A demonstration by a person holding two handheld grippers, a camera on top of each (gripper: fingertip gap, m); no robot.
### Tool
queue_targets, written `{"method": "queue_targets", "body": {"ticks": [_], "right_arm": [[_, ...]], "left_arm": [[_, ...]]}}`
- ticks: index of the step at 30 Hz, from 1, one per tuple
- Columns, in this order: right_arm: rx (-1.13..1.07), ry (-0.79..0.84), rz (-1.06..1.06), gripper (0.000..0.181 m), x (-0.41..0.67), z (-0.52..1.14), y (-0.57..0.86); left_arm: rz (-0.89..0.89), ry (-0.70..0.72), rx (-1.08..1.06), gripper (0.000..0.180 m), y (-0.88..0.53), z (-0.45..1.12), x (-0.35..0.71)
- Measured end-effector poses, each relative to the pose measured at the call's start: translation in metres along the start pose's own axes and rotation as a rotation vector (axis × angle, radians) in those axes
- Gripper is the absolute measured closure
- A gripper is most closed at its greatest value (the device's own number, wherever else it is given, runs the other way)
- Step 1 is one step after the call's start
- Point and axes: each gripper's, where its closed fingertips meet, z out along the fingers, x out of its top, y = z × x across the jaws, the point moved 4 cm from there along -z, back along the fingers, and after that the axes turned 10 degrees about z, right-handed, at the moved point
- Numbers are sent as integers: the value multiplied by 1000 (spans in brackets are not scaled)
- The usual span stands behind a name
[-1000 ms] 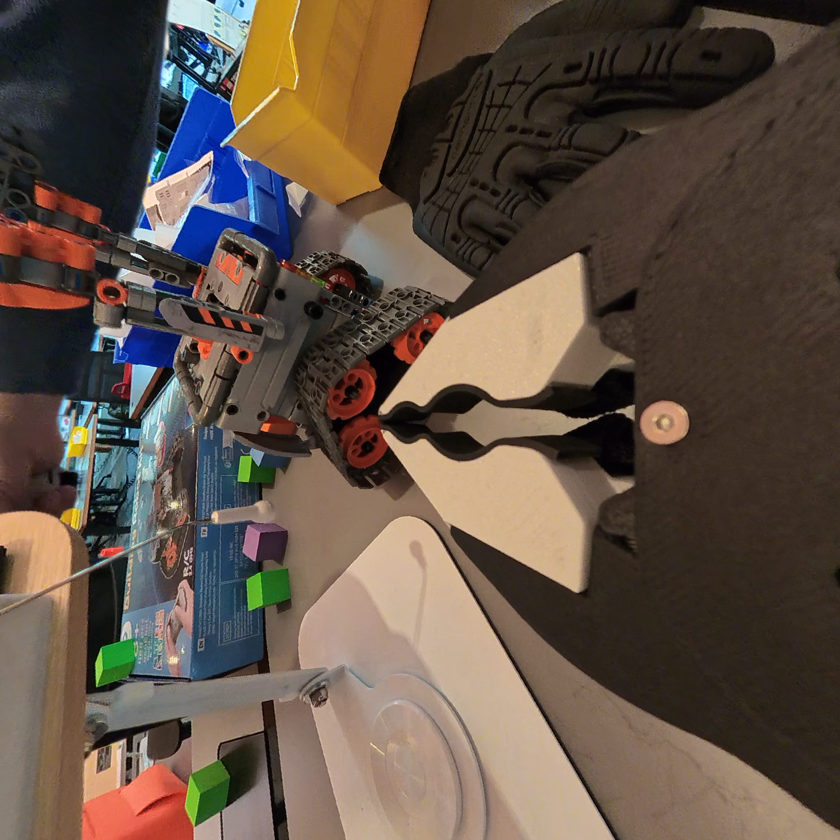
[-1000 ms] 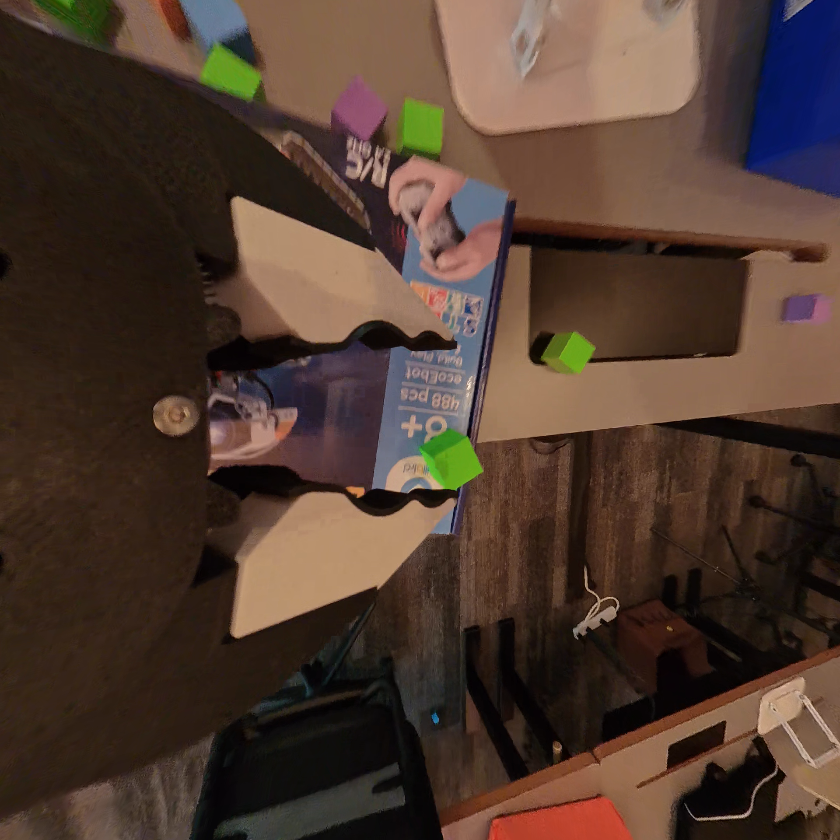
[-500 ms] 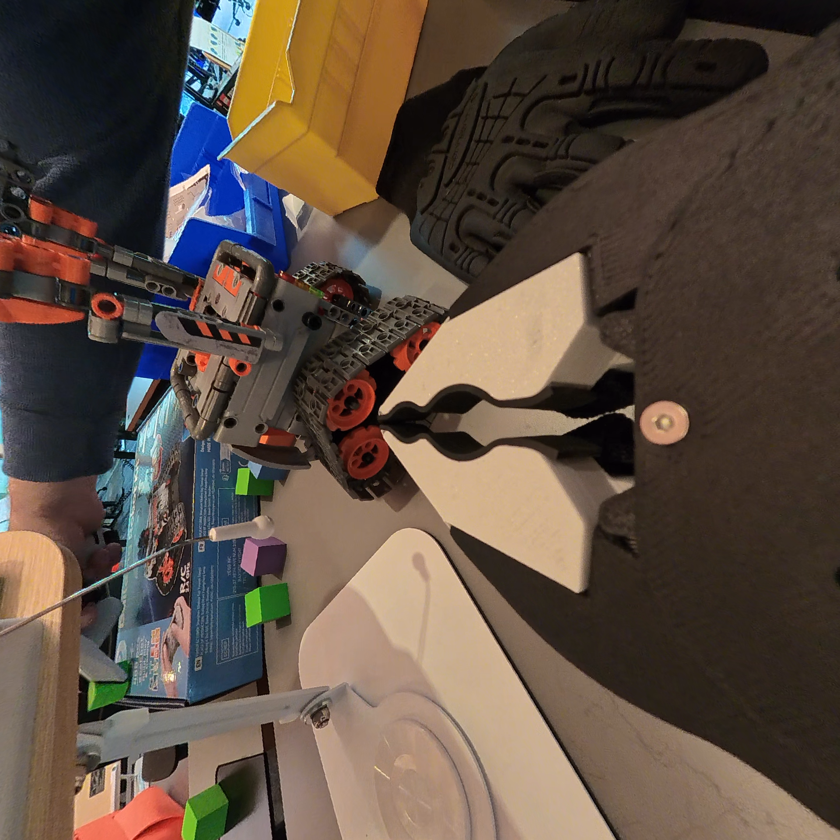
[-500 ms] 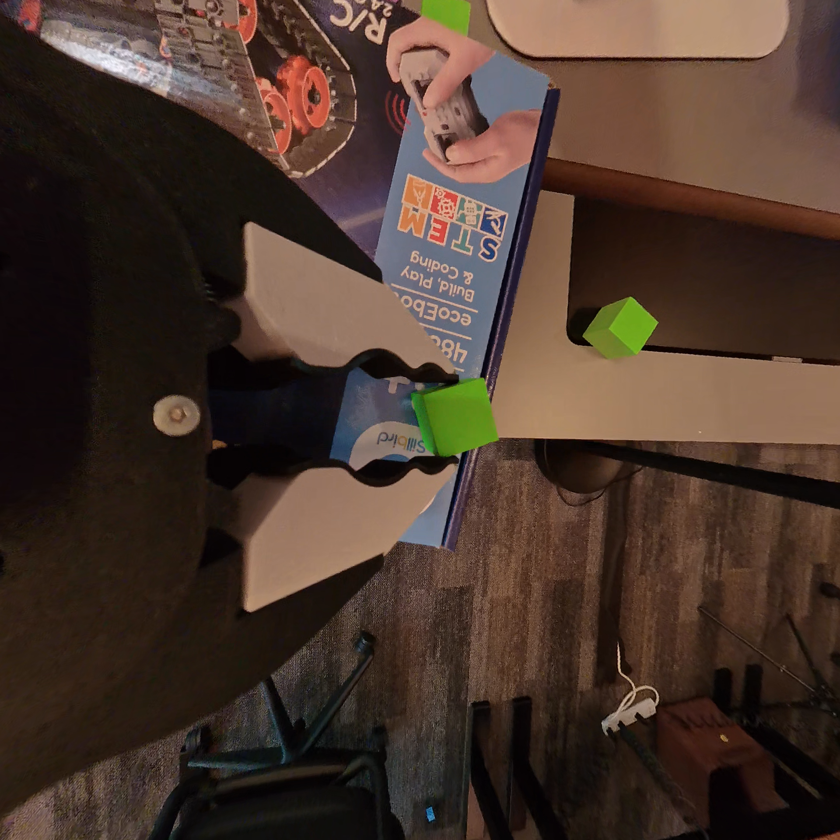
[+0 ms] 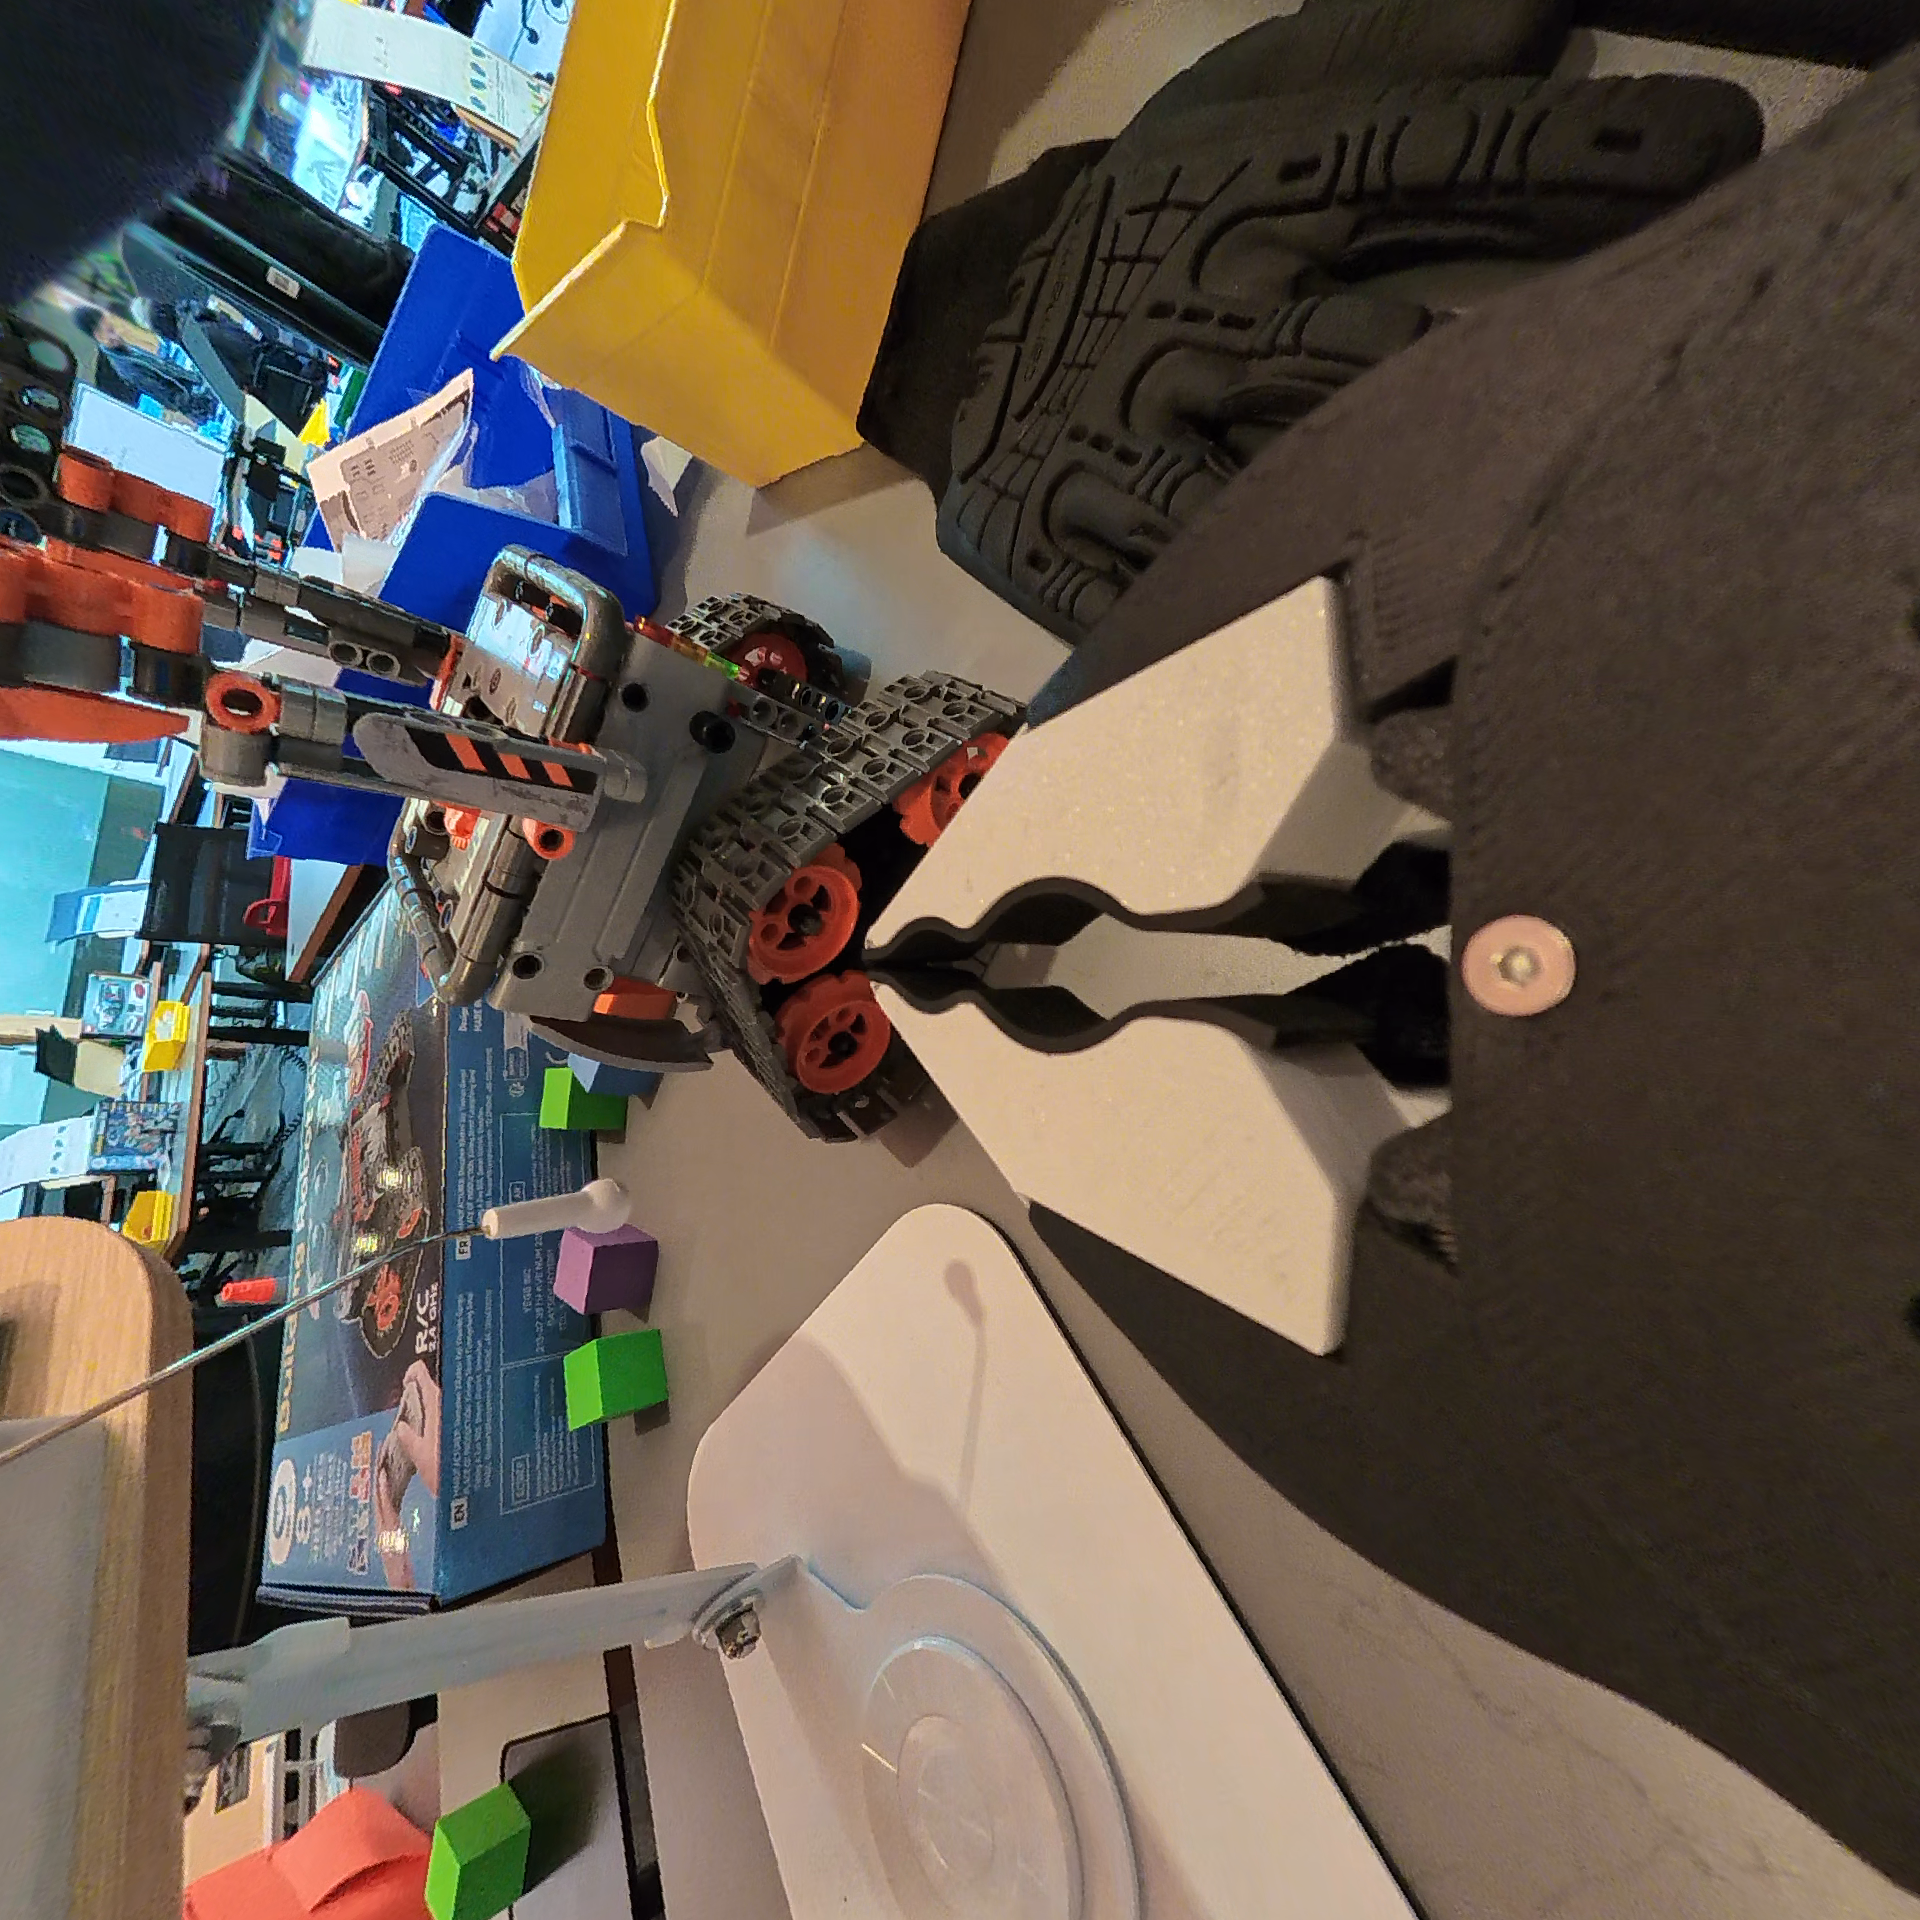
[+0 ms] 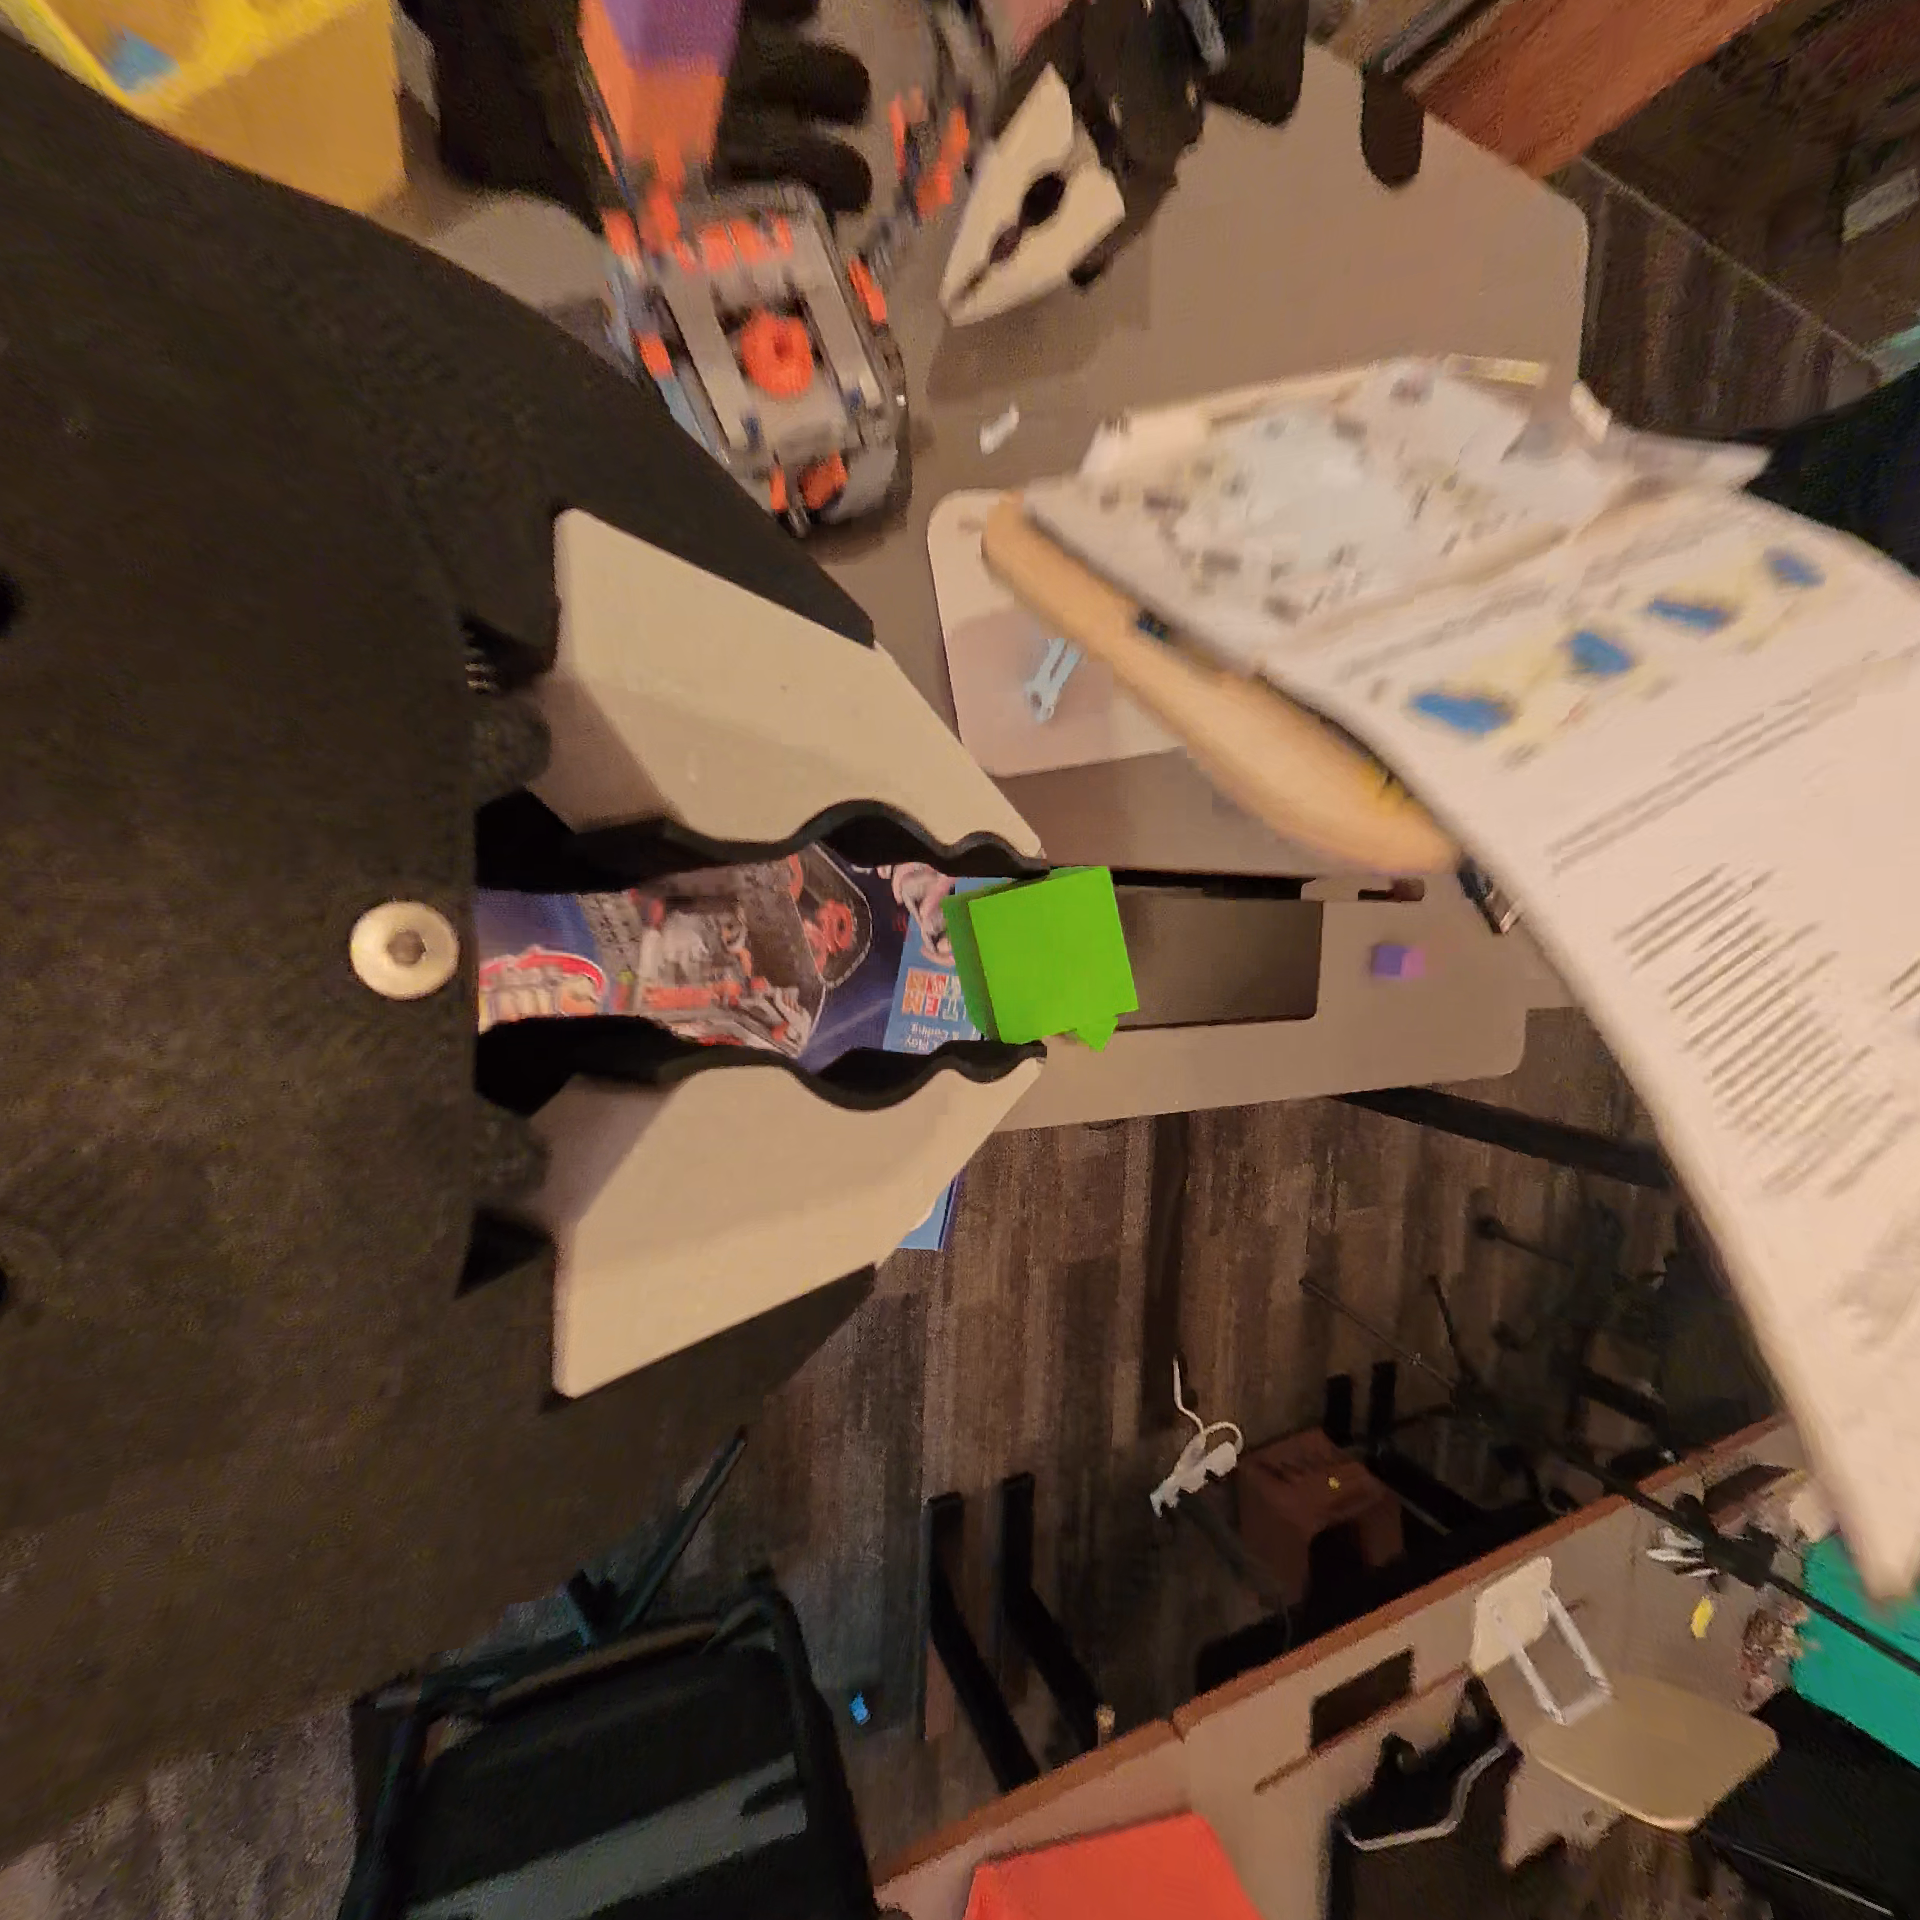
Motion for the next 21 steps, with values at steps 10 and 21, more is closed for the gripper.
{"method": "queue_targets", "body": {"ticks": [10,21], "right_arm": [[87,-68,-196,151,50,-119,-180],[97,-203,-198,151,27,-114,-242]], "left_arm": [[-3,-2,25,180,-3,-2,-1],[8,-16,32,180,-2,-1,-2]]}}
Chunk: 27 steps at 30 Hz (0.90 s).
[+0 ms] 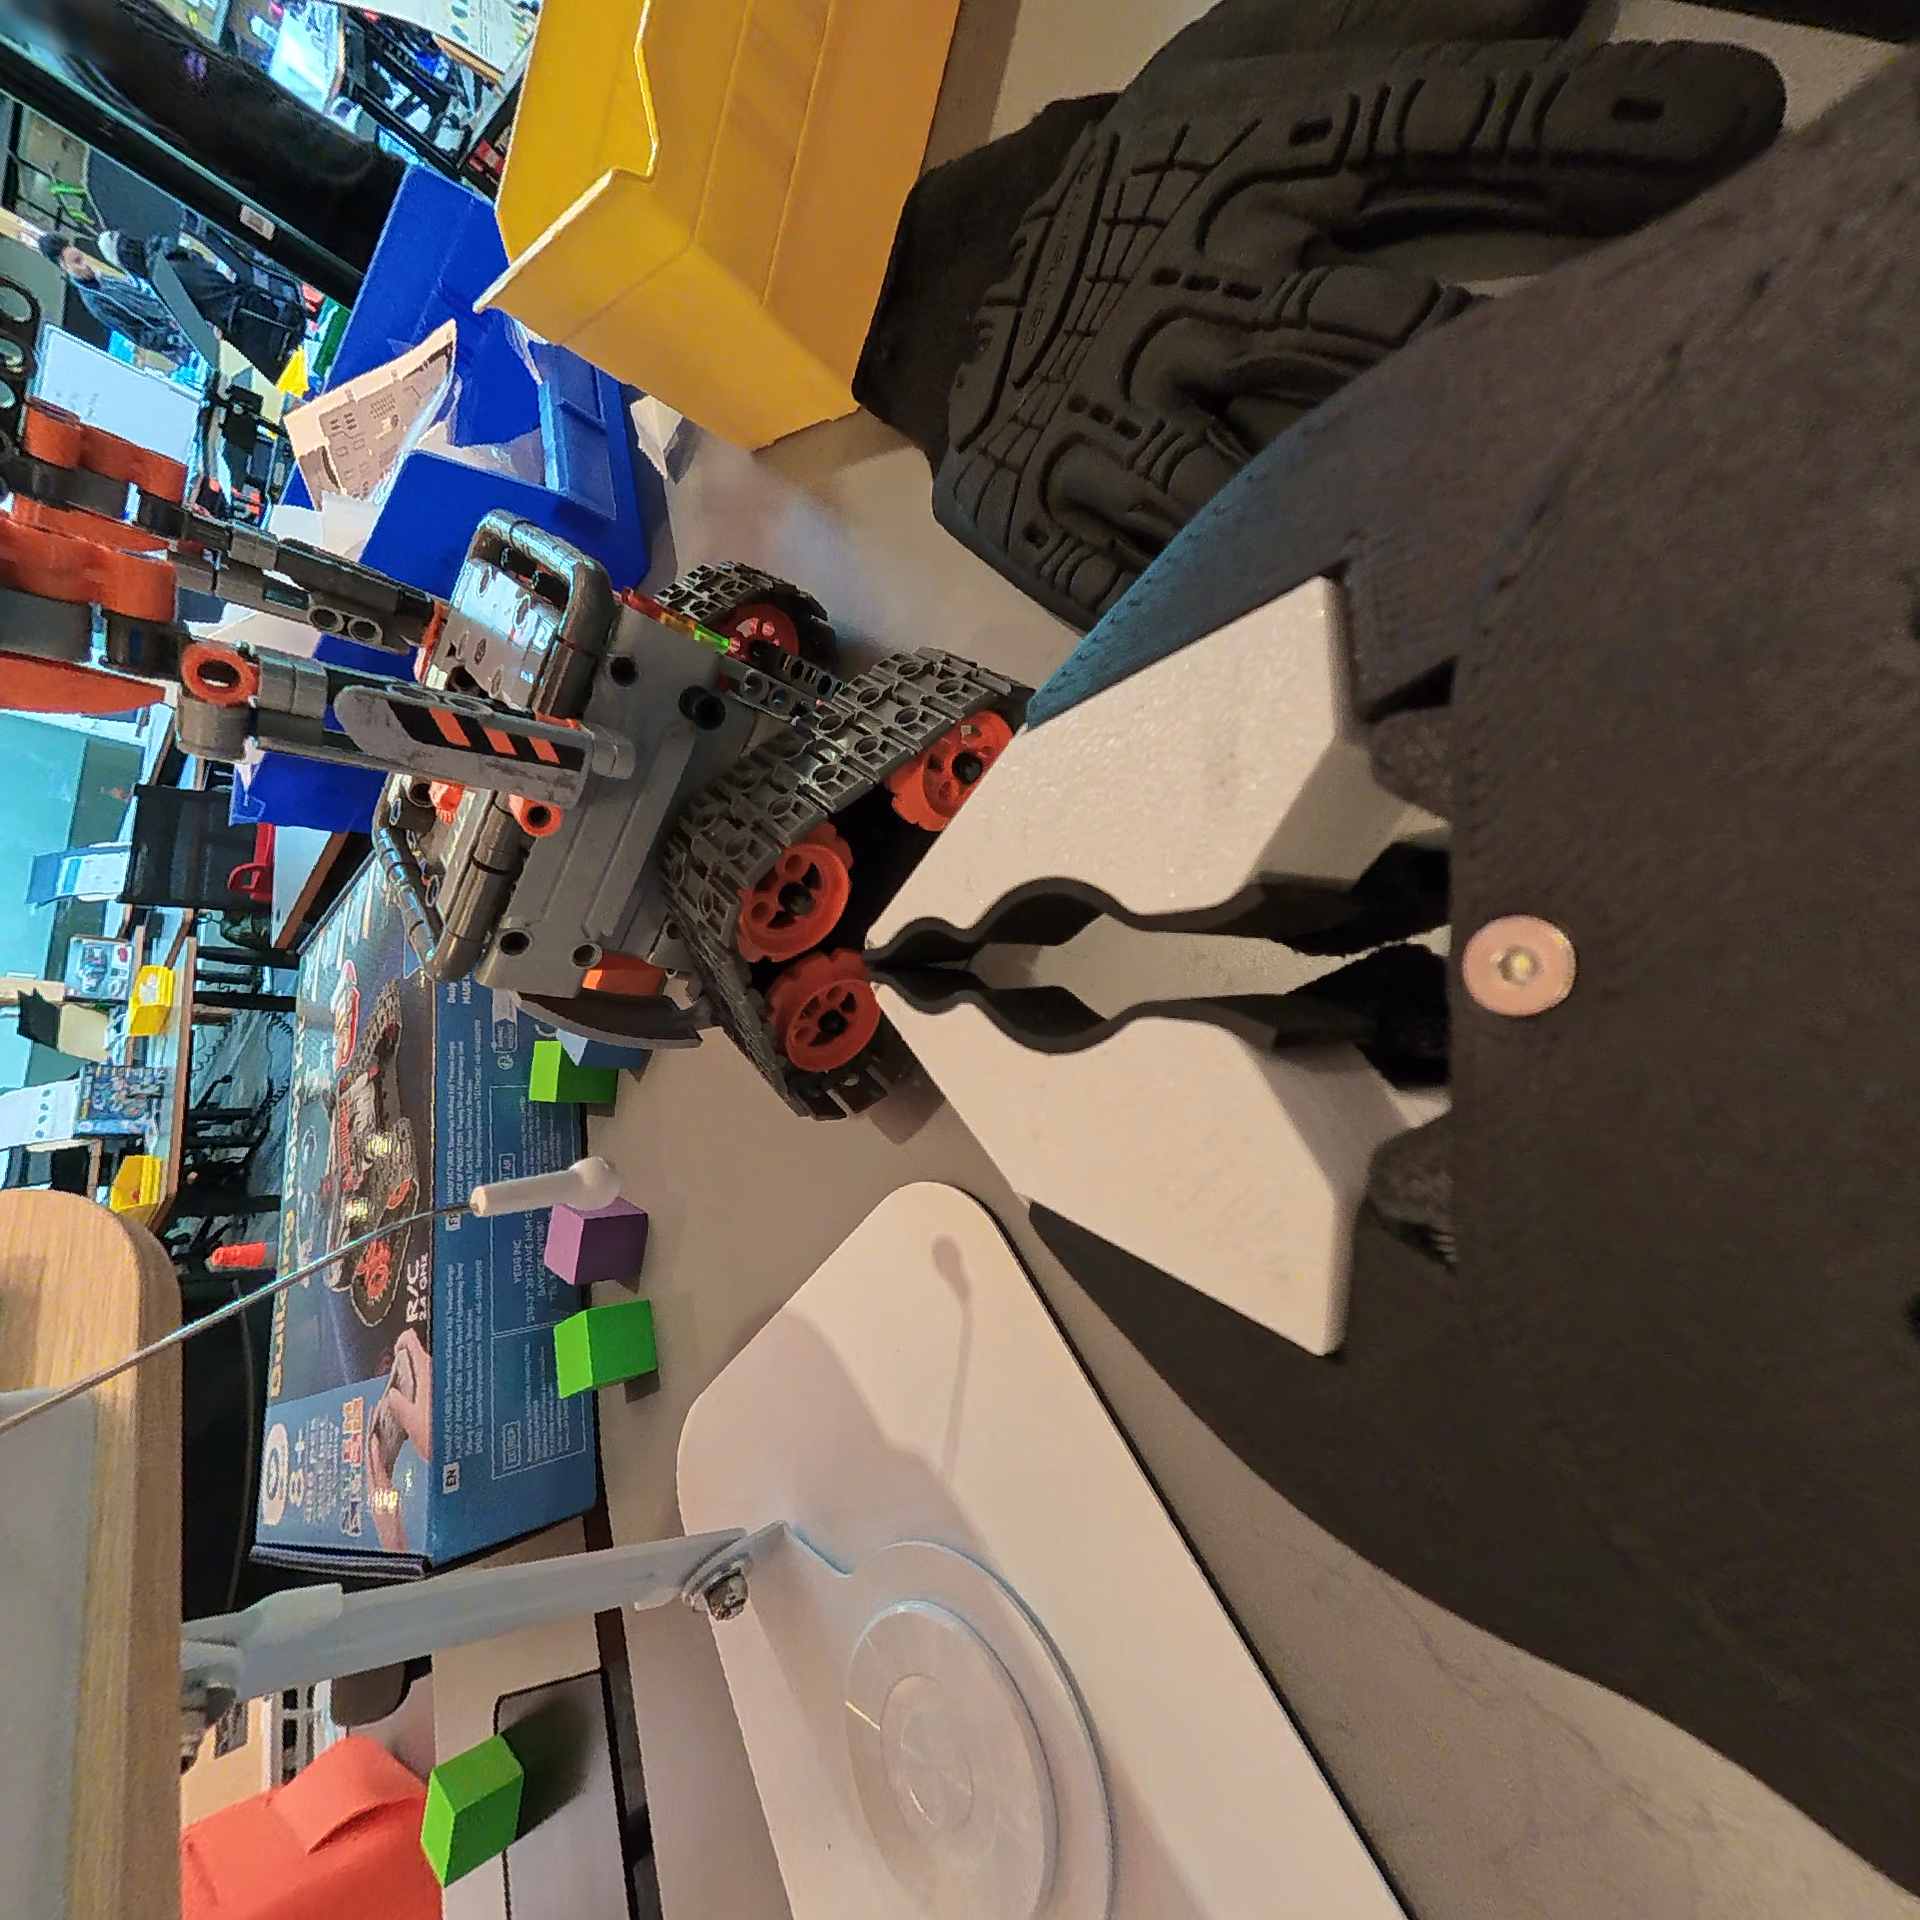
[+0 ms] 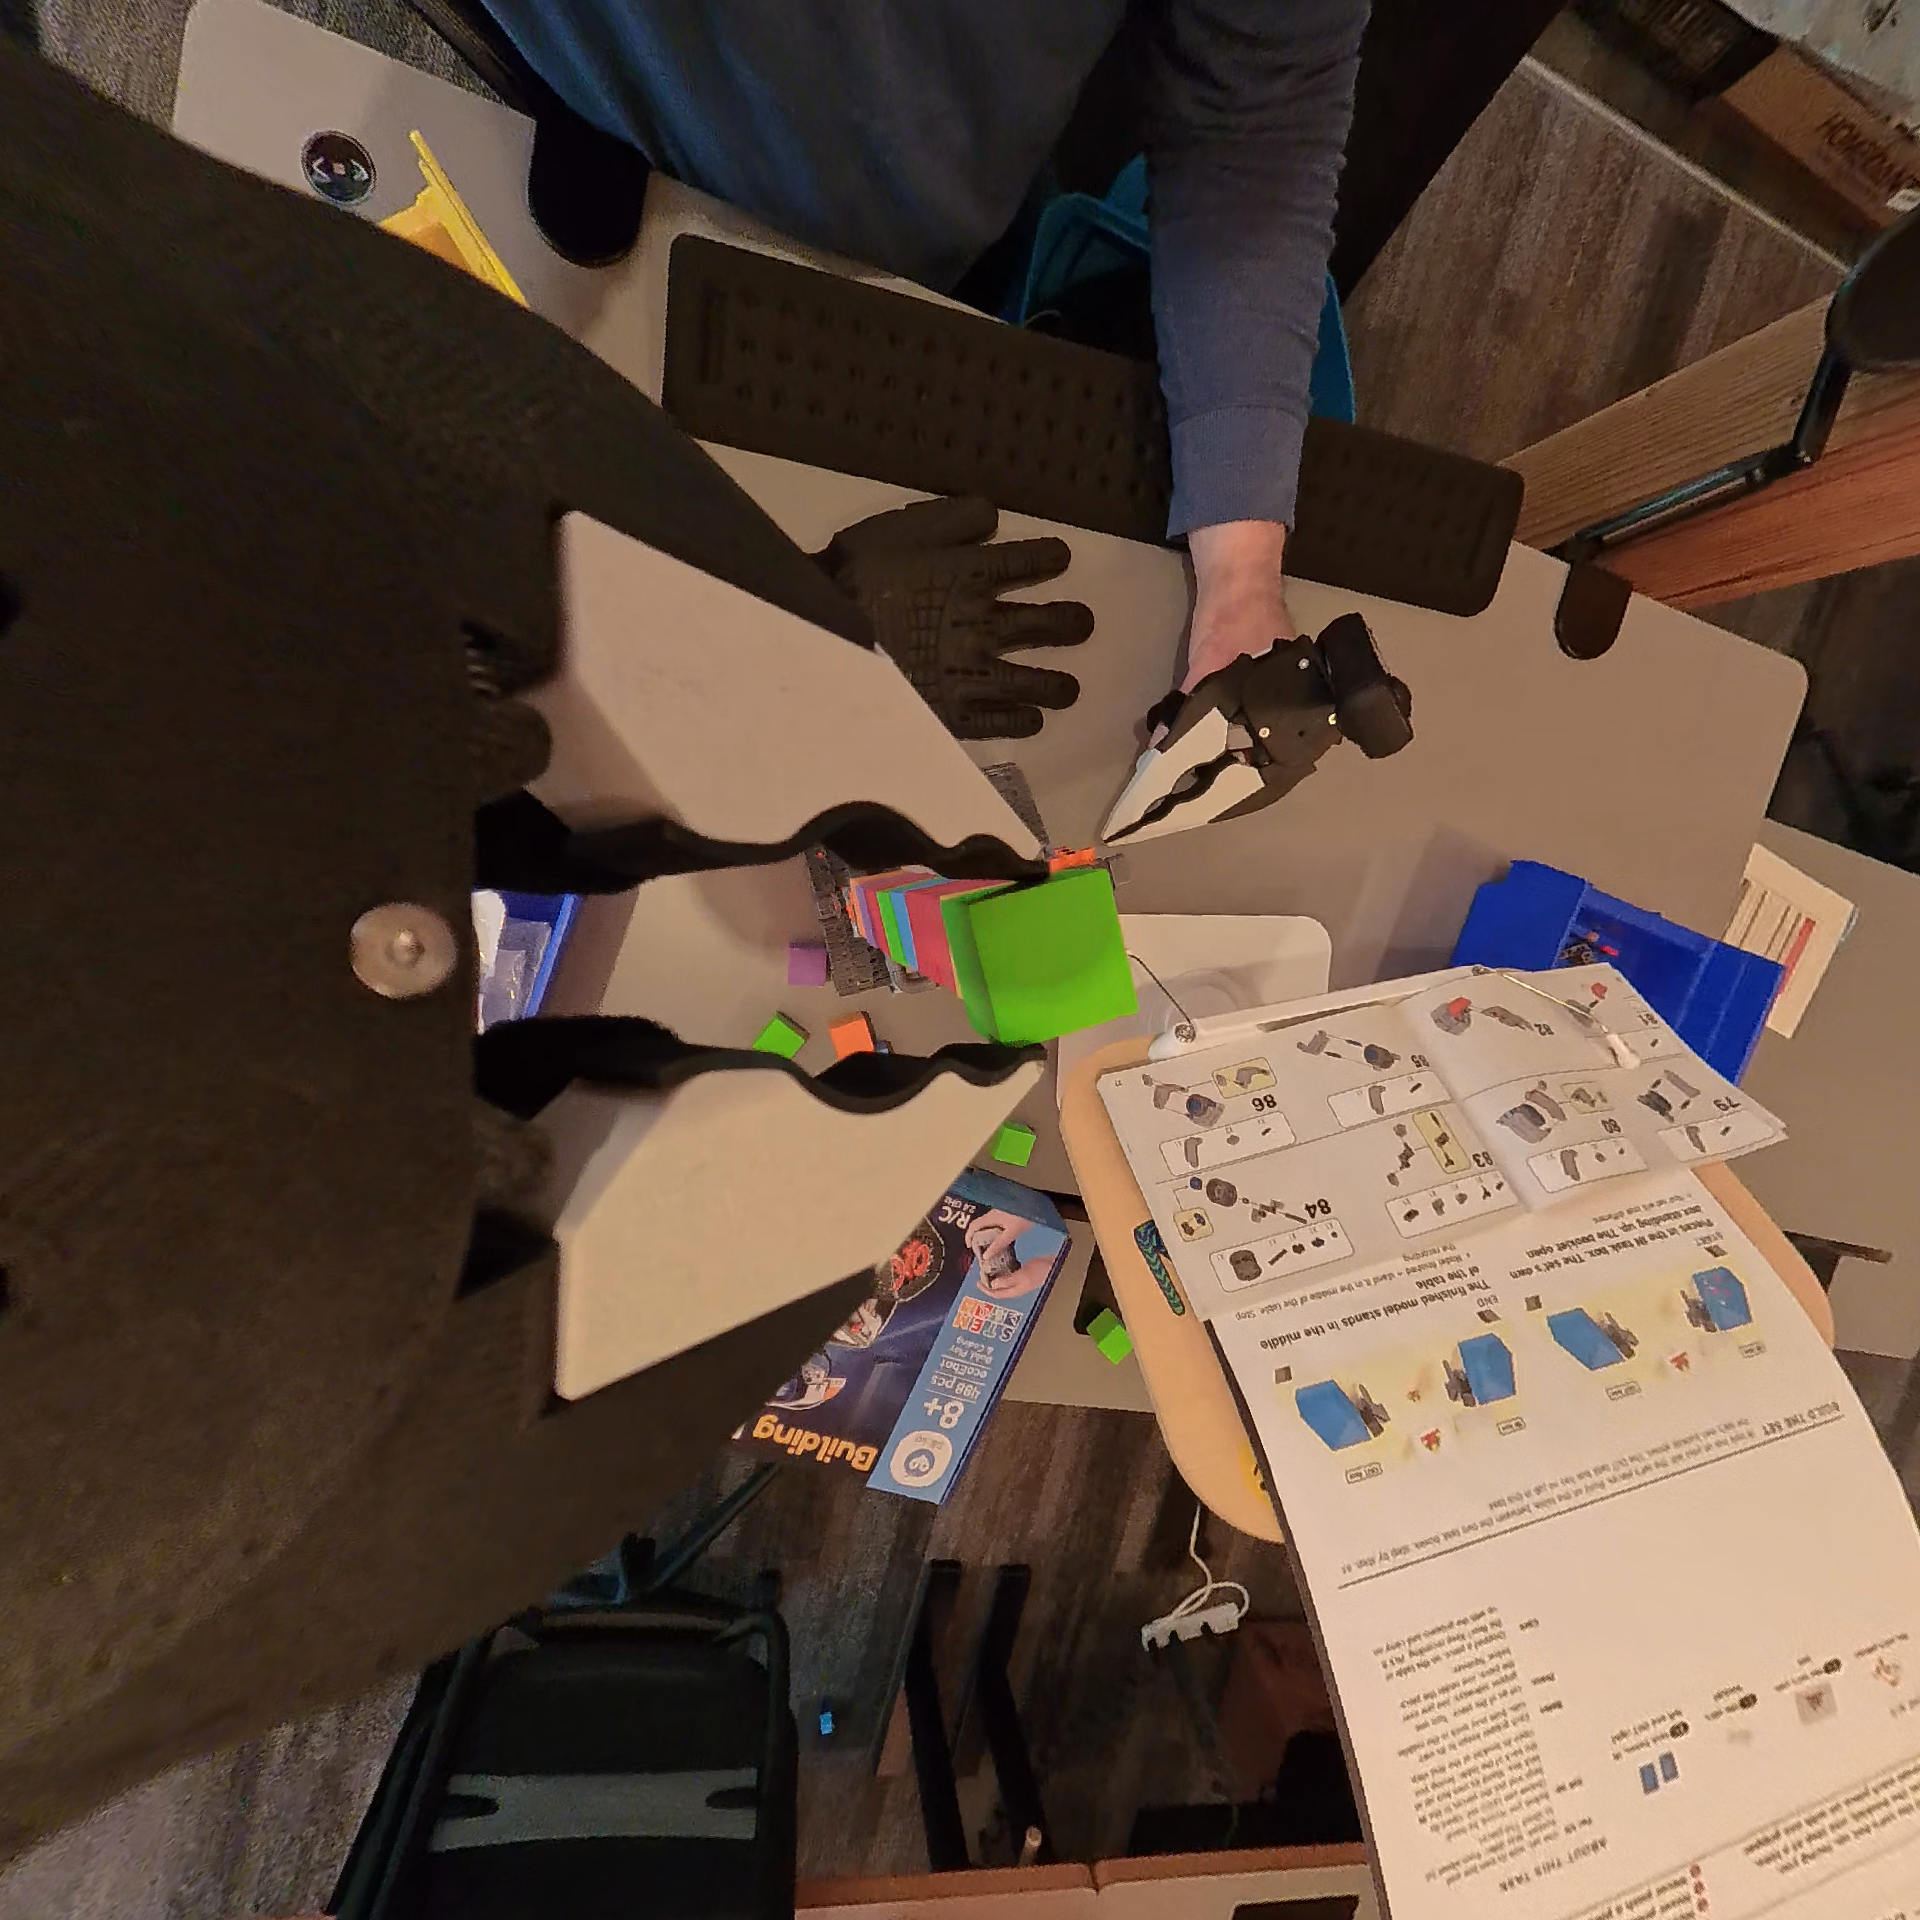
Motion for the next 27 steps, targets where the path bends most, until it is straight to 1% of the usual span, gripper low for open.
{"method": "queue_targets", "body": {"ticks": [12,22,23,25,27], "right_arm": [[-60,-47,16,151,0,15,0],[-38,-52,17,150,-4,18,-1],[-33,-52,21,149,-4,18,-1],[-34,-33,28,139,-3,17,0],[-40,3,38,133,0,12,1]], "left_arm": [[-4,12,2,180,-2,-2,1],[-5,9,-1,180,-2,-1,1],[-6,8,-1,180,-2,-1,1],[-5,8,-2,180,-2,-1,1],[-6,8,-3,180,-2,-1,1]]}}
